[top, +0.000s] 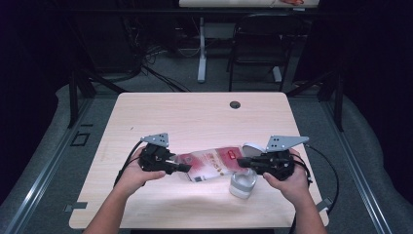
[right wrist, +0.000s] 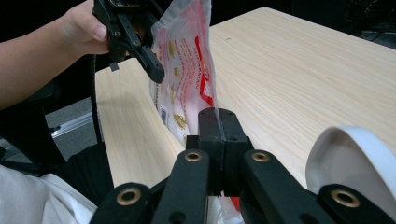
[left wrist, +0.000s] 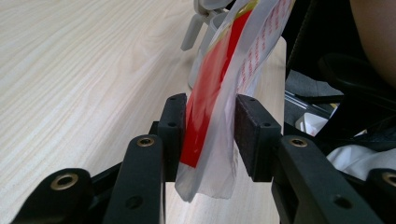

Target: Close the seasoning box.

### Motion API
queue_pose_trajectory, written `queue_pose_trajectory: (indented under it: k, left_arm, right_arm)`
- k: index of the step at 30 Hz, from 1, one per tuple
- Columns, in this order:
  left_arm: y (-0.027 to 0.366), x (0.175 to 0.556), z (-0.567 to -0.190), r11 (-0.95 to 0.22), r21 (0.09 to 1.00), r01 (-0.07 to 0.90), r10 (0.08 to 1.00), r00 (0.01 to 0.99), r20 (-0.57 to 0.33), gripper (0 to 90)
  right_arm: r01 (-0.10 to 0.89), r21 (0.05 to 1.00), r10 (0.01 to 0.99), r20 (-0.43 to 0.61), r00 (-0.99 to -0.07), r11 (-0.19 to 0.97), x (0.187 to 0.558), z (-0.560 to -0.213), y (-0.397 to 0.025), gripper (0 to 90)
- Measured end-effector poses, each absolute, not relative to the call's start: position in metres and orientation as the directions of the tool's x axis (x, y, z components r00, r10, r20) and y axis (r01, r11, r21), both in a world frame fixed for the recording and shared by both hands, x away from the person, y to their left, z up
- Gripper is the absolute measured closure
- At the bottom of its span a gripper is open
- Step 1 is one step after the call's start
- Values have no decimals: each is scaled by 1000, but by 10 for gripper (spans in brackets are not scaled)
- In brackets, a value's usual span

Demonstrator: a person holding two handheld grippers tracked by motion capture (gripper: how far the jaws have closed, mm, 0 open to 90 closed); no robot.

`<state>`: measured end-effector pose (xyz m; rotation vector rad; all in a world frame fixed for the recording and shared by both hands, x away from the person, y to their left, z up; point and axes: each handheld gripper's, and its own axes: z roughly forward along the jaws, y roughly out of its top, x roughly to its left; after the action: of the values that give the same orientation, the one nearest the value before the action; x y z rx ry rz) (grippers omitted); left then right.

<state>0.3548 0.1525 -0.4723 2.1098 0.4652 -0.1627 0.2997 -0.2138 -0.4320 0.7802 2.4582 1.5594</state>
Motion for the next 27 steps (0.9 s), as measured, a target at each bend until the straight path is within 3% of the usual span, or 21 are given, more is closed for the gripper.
queue_pose_trajectory:
  k: [11, 27]
  left_arm:
    - [166, 351, -484, -460, 792, 402, 291, 911, -293, 633]
    - [183, 355, -499, -449, 769, 455, 384, 875, -293, 531]
  right_arm:
    - [340, 868, 465, 148, -873, 362, 309, -423, -196, 900]
    - [328, 843, 441, 124, -889, 425, 318, -418, -172, 900]
